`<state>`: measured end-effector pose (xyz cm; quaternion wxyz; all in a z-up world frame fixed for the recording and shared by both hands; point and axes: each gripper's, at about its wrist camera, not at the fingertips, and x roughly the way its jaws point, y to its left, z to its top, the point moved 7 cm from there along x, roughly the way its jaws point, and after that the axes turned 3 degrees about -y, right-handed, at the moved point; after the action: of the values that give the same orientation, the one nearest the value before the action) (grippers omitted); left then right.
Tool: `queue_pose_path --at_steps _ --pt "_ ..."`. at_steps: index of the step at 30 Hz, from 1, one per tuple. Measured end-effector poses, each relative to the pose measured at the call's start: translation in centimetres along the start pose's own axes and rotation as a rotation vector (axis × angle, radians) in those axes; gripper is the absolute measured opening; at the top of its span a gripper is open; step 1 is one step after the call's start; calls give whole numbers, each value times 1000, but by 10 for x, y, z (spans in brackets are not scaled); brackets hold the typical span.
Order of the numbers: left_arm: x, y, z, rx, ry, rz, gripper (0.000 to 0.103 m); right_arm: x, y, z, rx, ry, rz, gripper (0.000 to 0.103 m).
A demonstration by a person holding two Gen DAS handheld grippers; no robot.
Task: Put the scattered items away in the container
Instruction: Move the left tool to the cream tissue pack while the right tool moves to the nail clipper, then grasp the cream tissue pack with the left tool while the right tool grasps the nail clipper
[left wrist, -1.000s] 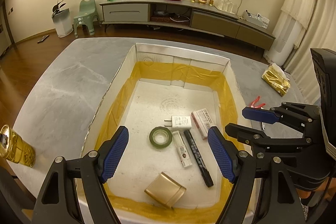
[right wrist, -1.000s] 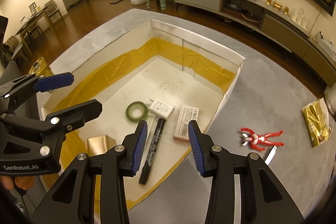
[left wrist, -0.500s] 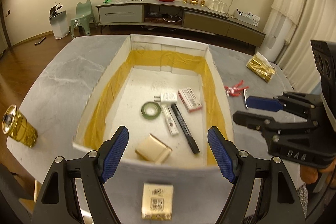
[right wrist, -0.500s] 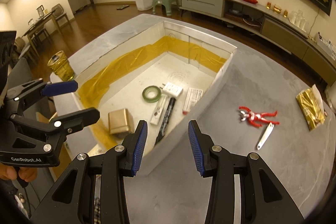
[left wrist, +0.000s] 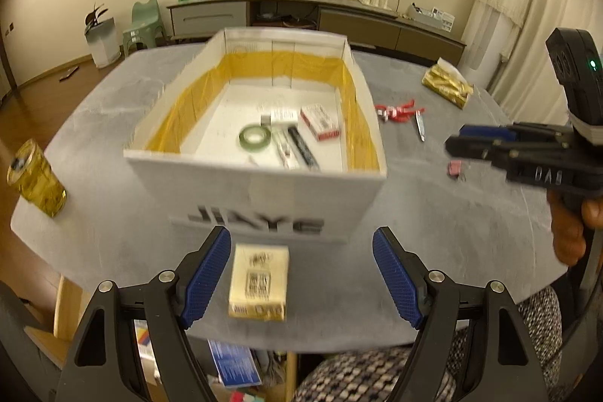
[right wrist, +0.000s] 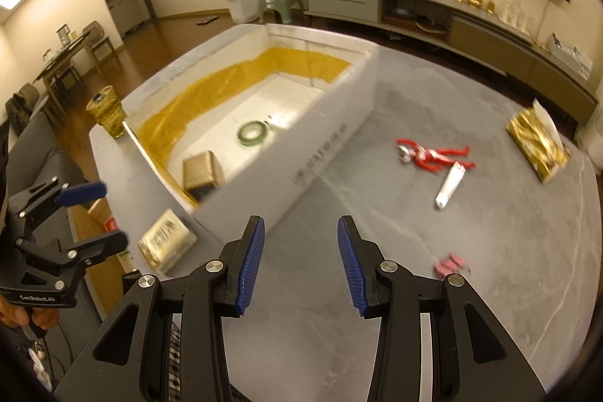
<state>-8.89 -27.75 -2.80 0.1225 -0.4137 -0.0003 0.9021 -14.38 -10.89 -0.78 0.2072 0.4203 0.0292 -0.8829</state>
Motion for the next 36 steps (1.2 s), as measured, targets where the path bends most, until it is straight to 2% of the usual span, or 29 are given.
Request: queue_pose_path --at_steps 9,14,21,27,36 --pt "7 5 -33 -5 20 24 79 -3 -78 -41 139 12 -84 44" --pt "21 9 -49 -4 45 40 79 4 -116 -53 211 18 -127 44" --pt "38 18 -56 -15 49 64 79 36 -139 -30 287 16 -126 44" --pt "52 27 -57 -9 53 91 79 69 -157 -7 302 31 -147 44" --pt "79 41 -66 -45 81 89 79 115 -181 3 288 78 -207 44"
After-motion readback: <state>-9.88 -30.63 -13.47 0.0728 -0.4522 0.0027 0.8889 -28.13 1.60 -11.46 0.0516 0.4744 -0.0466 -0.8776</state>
